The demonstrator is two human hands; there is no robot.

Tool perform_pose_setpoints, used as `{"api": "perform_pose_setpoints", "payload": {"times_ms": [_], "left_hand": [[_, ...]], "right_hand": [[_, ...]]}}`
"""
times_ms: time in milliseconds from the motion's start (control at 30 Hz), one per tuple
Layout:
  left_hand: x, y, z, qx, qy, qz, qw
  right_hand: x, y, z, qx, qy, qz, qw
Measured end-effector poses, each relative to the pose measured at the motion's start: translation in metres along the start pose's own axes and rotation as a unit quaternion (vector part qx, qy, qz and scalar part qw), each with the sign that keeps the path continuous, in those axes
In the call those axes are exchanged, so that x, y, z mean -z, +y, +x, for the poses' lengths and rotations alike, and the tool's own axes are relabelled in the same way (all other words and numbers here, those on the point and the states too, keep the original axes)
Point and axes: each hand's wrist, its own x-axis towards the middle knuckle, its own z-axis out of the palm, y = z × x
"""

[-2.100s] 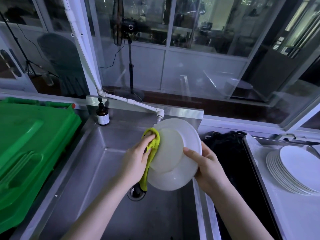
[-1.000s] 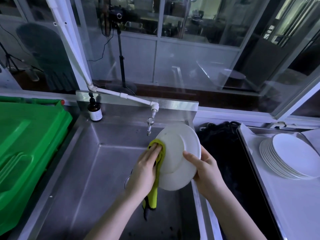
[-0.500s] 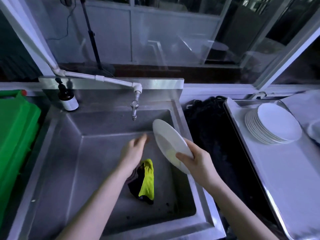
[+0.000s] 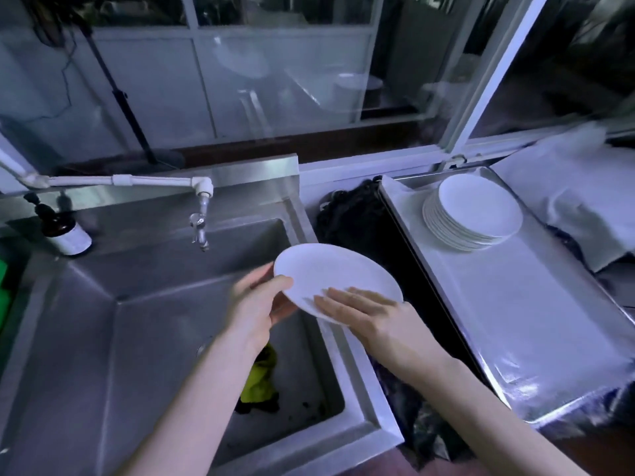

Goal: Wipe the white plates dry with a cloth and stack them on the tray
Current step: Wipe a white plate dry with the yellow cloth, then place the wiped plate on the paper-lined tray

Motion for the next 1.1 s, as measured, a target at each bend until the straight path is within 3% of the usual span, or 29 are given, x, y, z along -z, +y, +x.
{"api": "perform_pose_setpoints", "payload": {"times_ms": [67,167,233,300,400,467,767,1100], "left_hand": [[-0.024,-0.009,-0.009,-0.020,0.006,-0.002,1.000],[-0.064,-0.023,-0.023,-0.051,0.007,-0.006,0.999],[-0.093,-0.036,-0.033,-0.063,0.002,-0.014,0.998],[-0.124,-0.050,-0.040,-0.070,-0.009,-0.022,0.997],[-0.168,-0.071,-0.048,-0.072,-0.036,-0.002,0.997],[-0.194,-0.085,-0.052,-0.067,-0.051,0.010,0.996],[-0.280,-0.096,-0.022,-0.064,-0.111,0.074,0.989],[-0.349,-0.093,0.092,-0.077,-0.099,0.126,0.984]], "right_hand": [[0.009,0.024,-0.017,-0.019,-0.002,0.045,0.999],[0.030,0.069,-0.057,-0.129,-0.024,0.188,0.973],[0.042,0.102,-0.085,-0.215,0.059,0.255,0.941],[0.053,0.133,-0.107,-0.319,0.143,0.303,0.887],[0.065,0.169,-0.128,-0.438,0.172,0.410,0.781],[0.073,0.190,-0.140,-0.473,0.197,0.442,0.736],[0.075,0.265,-0.164,-0.534,0.247,0.476,0.654],[0.044,0.370,-0.103,-0.582,0.282,0.440,0.623]]}}
